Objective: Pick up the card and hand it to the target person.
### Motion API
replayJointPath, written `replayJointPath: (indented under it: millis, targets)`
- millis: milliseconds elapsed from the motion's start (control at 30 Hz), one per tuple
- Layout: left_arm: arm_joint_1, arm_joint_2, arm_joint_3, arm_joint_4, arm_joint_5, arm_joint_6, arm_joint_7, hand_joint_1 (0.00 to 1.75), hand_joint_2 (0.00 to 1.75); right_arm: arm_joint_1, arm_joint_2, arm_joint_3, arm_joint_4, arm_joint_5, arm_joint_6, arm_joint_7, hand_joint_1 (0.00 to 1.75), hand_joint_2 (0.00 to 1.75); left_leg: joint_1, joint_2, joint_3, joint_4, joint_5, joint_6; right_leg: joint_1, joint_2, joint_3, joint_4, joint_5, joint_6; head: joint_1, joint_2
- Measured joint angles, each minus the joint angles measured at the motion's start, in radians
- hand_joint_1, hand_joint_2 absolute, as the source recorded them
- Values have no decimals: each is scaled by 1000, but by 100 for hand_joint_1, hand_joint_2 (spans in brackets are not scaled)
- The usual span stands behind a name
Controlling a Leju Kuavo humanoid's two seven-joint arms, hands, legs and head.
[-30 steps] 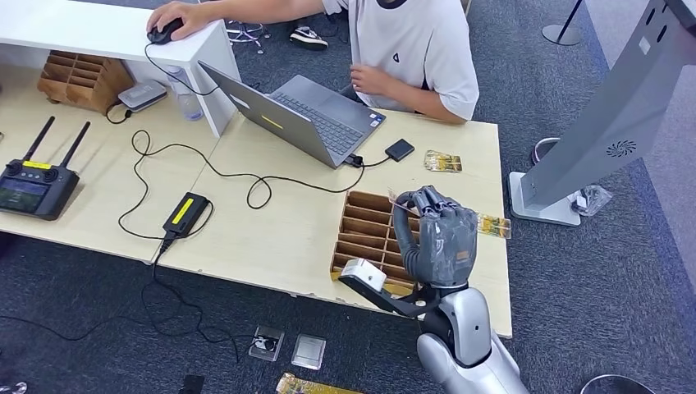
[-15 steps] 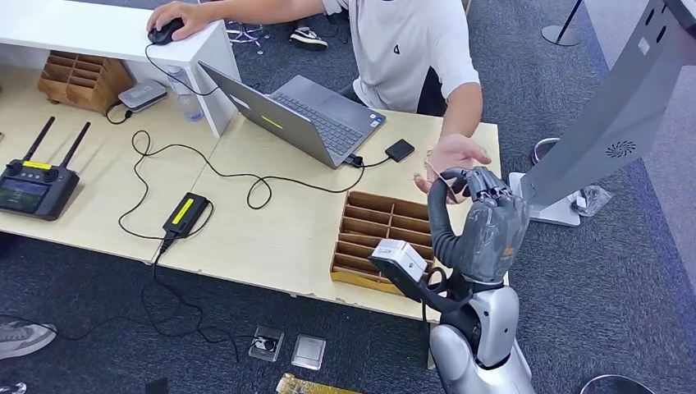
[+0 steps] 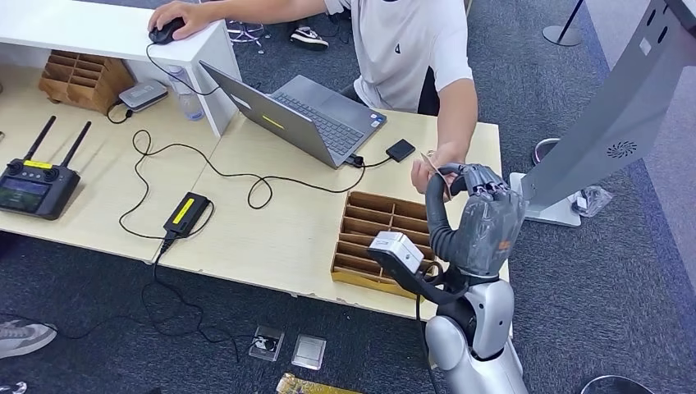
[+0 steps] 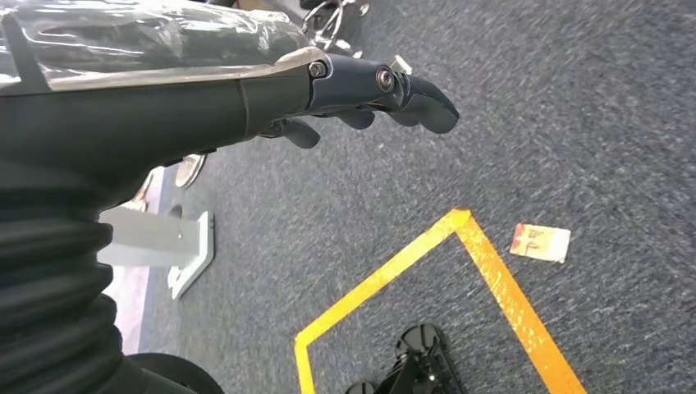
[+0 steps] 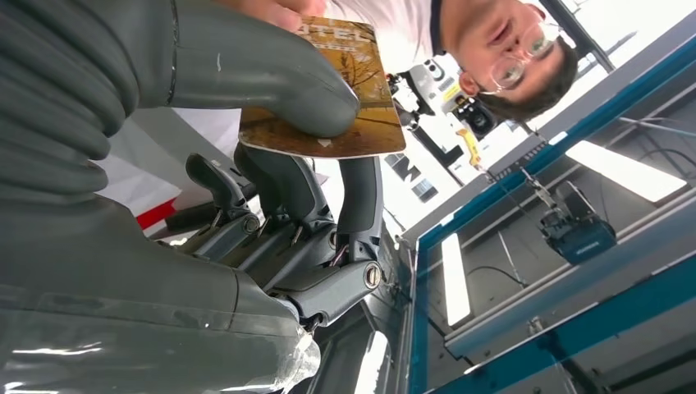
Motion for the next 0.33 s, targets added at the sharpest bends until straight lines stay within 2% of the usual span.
replayJointPath:
  millis: [67,100,133,200,233,267,333]
  targets:
    - [-1,-2,13,2,2,0,-2,0,175,0,4,-7,9,2,0,0,150,175,0,0,-1,0,0,0,0,0,-1,0,0,0,0,0]
    - [-1,-3,19,3,3,0,-2,0,175,0,5,-9,14,4,0,1,140,175,0,0,-1,0,0,0,0,0,-1,0,0,0,0,0]
    - [-2,-4,25,5,2,0,-3,0,175,0,6,-12,20,4,0,2,122,175,0,0,-2,0,0,0,0,0,-1,0,0,0,0,0]
    - [-2,-6,36,7,-6,0,0,0,175,1,6,-16,30,5,0,7,52,175,0,0,-3,0,0,0,0,0,-2,0,0,0,0,0]
    - [-3,-7,40,8,-17,0,6,0,175,1,6,-18,36,2,0,11,23,175,0,0,-3,0,0,0,0,0,-3,0,0,0,0,0]
    - [-3,-8,43,8,-31,0,14,0,175,0,6,-19,42,-3,0,15,3,175,0,0,-3,0,0,0,0,0,-3,0,0,0,0,0]
    - [-4,-9,44,8,-58,0,31,0,175,-4,6,-18,51,-13,0,20,0,175,0,0,-3,0,0,0,0,0,-3,0,0,0,0,0]
